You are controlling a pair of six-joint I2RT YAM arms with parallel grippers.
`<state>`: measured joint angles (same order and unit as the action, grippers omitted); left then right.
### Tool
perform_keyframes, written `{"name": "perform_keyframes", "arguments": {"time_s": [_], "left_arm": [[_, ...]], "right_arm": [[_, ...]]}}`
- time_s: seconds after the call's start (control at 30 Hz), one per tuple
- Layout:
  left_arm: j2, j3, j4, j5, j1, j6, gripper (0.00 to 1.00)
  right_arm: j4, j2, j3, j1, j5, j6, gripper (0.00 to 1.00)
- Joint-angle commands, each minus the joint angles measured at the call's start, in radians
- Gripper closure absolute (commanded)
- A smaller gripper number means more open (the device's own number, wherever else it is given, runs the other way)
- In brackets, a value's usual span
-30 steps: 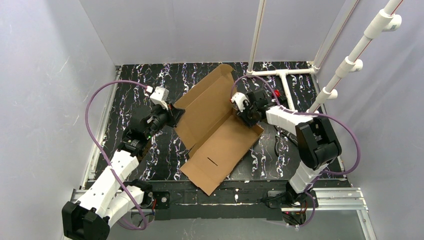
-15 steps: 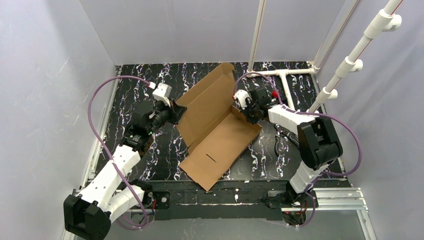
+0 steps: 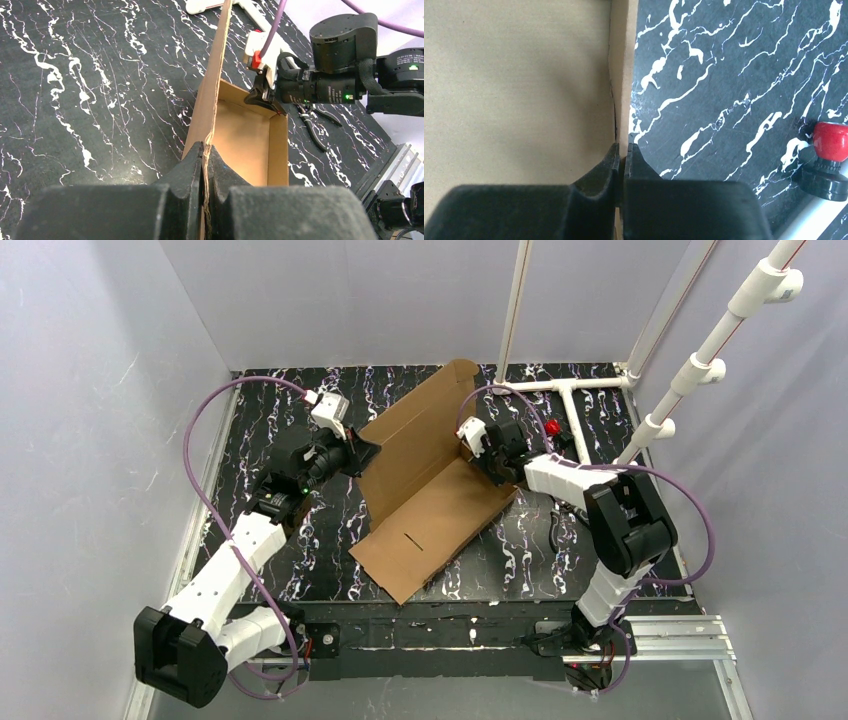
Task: Fold the paper box
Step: Fold the paper box at the center of the board.
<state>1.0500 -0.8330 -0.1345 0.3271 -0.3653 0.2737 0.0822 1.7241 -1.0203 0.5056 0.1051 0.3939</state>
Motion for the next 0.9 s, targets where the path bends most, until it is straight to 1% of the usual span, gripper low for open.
{"name": "perform_keyframes", "arguments": {"time_s": [0.0, 0.07, 0.17, 0.23, 0.3, 0.37, 0.4, 0.43, 0.47, 0.57, 0.73, 0.8, 0.87], "left_arm": [[-0.019, -0.04, -0.045, 0.02, 0.004, 0.008, 1.0], [-0.016, -0.04, -0.045, 0.013, 0.006, 0.004, 1.0], [-0.01, -0.034, -0.044, -0.002, 0.012, 0.002, 0.99], [-0.004, -0.032, -0.043, -0.014, 0.017, 0.001, 0.95], [0.008, -0.038, -0.042, -0.019, 0.023, -0.001, 0.95], [0.023, -0.051, -0.04, -0.023, 0.026, 0.002, 0.88], [0.03, -0.057, -0.039, -0.021, 0.026, 0.005, 0.86], [0.037, -0.066, -0.038, -0.019, 0.027, 0.008, 0.83], [0.042, -0.075, -0.038, -0.015, 0.027, 0.012, 0.81], [0.041, -0.095, -0.028, -0.015, 0.03, 0.032, 0.63], [-0.036, -0.091, 0.01, -0.045, 0.048, 0.043, 0.26], [-0.086, -0.096, 0.078, -0.075, 0.06, 0.038, 0.13], [-0.154, -0.105, 0.182, -0.112, 0.073, 0.023, 0.04]], "right_arm": [[0.067, 0.075, -0.028, 0.002, -0.068, -0.011, 0.97], [0.101, 0.067, -0.048, -0.005, -0.111, -0.02, 0.89], [0.126, 0.044, -0.074, -0.045, -0.175, -0.046, 0.81], [0.137, 0.028, -0.081, -0.075, -0.21, -0.057, 0.79], [0.133, 0.007, -0.075, -0.089, -0.247, -0.063, 0.79], [0.123, -0.006, -0.068, -0.09, -0.257, -0.071, 0.81], [0.116, -0.008, -0.065, -0.091, -0.26, -0.076, 0.83], [0.108, -0.008, -0.06, -0.093, -0.259, -0.085, 0.93], [0.097, -0.009, -0.054, -0.095, -0.257, -0.097, 0.99], [0.059, -0.014, -0.034, -0.099, -0.223, -0.128, 0.99], [-0.026, -0.043, 0.013, -0.106, -0.148, -0.189, 0.99], [-0.038, -0.044, 0.016, -0.11, -0.13, -0.215, 0.99], [-0.04, -0.042, 0.013, -0.118, -0.13, -0.237, 0.99]]}}
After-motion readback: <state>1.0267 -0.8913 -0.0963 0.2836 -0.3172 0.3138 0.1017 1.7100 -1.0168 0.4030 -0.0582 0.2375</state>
